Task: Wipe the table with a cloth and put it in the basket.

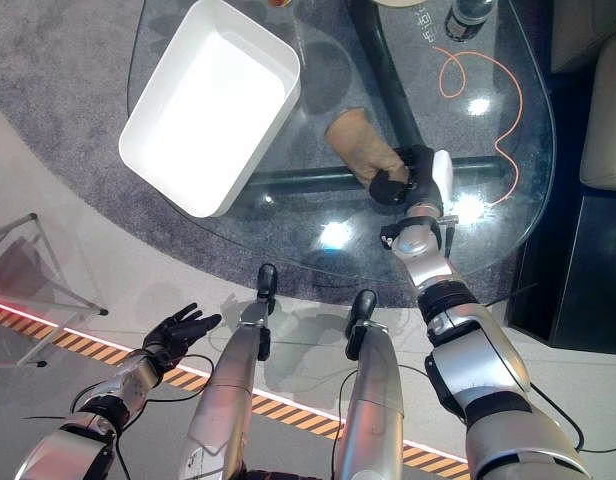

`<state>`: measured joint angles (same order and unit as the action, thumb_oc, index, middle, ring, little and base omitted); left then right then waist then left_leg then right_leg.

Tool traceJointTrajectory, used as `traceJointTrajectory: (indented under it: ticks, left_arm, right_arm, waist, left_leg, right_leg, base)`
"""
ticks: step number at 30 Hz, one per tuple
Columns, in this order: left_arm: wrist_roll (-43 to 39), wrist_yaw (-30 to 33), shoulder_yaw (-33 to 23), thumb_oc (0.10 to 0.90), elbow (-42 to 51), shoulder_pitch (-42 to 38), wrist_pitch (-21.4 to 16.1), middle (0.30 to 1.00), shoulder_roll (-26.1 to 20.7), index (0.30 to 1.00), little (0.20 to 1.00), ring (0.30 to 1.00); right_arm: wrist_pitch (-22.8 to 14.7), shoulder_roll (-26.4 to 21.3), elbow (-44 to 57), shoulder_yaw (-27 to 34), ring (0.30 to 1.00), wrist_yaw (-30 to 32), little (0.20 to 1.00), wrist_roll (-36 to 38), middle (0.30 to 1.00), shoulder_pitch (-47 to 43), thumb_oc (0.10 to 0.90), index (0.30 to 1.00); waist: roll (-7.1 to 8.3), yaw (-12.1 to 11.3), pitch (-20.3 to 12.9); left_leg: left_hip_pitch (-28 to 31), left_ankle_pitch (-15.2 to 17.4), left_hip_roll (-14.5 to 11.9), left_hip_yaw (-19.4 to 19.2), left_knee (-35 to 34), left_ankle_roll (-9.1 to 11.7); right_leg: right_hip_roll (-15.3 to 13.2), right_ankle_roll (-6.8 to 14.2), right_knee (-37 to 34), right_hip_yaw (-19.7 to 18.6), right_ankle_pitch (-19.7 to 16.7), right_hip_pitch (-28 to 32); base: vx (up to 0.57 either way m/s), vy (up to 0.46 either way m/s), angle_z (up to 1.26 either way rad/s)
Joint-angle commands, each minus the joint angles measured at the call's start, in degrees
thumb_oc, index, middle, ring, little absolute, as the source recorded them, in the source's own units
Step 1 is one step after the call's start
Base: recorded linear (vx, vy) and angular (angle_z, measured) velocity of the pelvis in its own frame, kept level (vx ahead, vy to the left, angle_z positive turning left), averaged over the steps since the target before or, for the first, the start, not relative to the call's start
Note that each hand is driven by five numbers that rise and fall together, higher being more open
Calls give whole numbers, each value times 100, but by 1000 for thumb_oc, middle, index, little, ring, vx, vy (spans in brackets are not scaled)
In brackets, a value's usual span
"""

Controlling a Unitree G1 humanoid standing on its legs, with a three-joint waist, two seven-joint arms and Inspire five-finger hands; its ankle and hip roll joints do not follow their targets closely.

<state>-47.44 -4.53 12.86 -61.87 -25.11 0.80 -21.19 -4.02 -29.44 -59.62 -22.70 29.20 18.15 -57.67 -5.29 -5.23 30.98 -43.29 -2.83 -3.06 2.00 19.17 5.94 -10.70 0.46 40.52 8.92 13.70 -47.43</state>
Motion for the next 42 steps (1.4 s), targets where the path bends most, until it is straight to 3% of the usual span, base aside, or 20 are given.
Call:
traceJointTrajectory:
  ticks: [1, 10, 26, 42]
  left_arm:
    - [-60, -6, -49, 800, -215, 215, -119, 900, -184, 900, 900, 900]
    - [-42, -120, -86, 800, -389, 118, -135, 900, -253, 900, 900, 900]
    - [-100, -252, -147, 800, -637, -51, -87, 900, -415, 900, 900, 900]
    - [-125, -337, -149, 800, -807, -135, -116, 900, -457, 900, 900, 900]
  right_arm:
    - [28, -1201, -603, 540, 300, 990, 200, 329, 300, 5, 100, 300]
    - [-165, -1321, -1139, 1115, 300, 1378, 200, 1297, 300, 184, 100, 300]
    - [-579, -1428, -1491, 1567, 300, 1221, 200, 2574, 300, 326, 100, 300]
    - [-925, -1453, -1525, 1649, 300, 1361, 200, 2775, 300, 273, 100, 300]
  waist:
    - [-104, 149, -118]
    - [-46, 172, -118]
    - [6, 222, -118]
    - [41, 235, -118]
  left_leg:
    - [-32, 583, 317, -341, 832, -517]
    - [-51, 623, 301, -297, 850, -527]
    - [1, 615, 276, -292, 750, -497]
    - [63, 619, 278, -283, 668, -477]
  right_leg:
    - [278, 186, -774, -5, -905, 73]
    - [310, 217, -792, -13, -919, 78]
    - [360, 267, -911, -44, -947, 134]
    - [391, 277, -1015, -43, -956, 196]
  base:
    - [0, 0, 0]
    - [0, 0, 0]
    - [-1, 0, 0]
    - [0, 0, 0]
